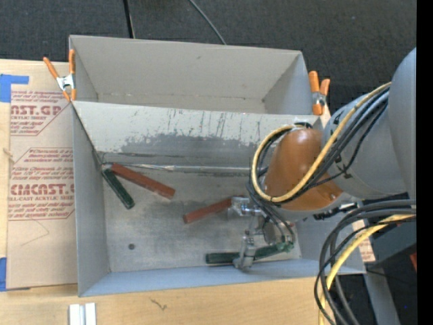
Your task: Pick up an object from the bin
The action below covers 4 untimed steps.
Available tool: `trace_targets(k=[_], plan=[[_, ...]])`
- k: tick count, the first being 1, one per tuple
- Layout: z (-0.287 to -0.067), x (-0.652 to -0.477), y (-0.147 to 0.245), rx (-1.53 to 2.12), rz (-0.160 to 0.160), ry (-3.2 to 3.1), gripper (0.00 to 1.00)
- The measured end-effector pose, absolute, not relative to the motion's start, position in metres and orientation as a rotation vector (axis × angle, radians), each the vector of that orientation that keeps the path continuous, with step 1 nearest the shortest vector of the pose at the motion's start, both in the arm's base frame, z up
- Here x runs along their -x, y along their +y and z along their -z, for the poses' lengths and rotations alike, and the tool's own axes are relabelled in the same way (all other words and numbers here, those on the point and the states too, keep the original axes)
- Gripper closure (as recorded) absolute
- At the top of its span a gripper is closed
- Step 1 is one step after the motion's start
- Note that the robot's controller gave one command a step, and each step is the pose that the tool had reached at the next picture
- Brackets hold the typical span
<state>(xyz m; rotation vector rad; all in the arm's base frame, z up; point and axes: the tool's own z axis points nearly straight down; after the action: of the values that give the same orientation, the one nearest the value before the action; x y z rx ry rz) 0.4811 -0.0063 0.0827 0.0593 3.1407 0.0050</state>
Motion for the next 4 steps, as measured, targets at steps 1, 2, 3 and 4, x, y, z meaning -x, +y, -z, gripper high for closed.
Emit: trace_targets(k=[1,2,3,4], plan=[[-0.080,-0.483,-0.025,0.122,0.000,3.131,0.00],[-0.072,-0.486,-0.011,-0.201,0.000,3.135,0.00],[-0.071,-0.484,-0.003,0.074,-0.001,3.135,0.00],[-0.076,-0.486,-0.023,0.059,-0.002,3.136,0.00]])
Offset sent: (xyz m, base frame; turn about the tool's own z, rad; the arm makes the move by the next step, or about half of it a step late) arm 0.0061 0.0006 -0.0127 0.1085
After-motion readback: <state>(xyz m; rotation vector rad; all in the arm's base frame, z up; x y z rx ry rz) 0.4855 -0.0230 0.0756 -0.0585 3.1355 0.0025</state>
